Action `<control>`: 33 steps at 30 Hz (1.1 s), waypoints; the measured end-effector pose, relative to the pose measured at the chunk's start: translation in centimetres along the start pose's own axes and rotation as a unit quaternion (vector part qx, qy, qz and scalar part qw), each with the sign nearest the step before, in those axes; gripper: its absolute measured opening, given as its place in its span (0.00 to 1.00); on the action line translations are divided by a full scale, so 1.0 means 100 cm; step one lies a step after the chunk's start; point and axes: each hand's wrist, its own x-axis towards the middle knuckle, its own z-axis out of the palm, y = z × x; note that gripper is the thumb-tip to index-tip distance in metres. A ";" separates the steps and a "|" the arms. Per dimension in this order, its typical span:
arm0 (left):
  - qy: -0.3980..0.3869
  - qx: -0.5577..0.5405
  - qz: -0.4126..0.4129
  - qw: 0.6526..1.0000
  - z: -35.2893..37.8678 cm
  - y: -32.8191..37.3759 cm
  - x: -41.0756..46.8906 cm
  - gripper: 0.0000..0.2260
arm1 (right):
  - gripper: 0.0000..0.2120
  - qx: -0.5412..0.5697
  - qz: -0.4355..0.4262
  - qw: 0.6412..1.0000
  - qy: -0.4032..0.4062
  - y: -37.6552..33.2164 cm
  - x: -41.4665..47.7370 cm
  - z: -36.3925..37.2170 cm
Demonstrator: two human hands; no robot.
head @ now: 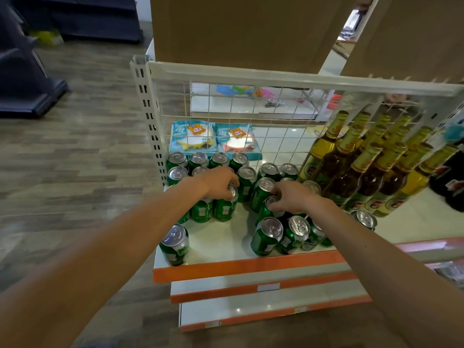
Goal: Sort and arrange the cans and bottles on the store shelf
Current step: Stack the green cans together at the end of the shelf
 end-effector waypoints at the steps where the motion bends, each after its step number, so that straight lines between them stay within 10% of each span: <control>1: 0.000 -0.005 0.002 1.000 -0.001 0.001 0.001 0.21 | 0.21 0.005 0.001 1.000 0.006 0.003 0.000 0.000; 18: -0.149 -0.021 -0.179 0.972 -0.018 -0.011 -0.131 0.26 | 0.14 -0.062 -0.185 0.980 -0.026 -0.100 0.022 -0.004; 33: 0.019 -0.069 -0.262 0.962 0.039 -0.004 -0.166 0.26 | 0.12 -0.033 -0.260 0.962 -0.081 -0.099 0.018 0.028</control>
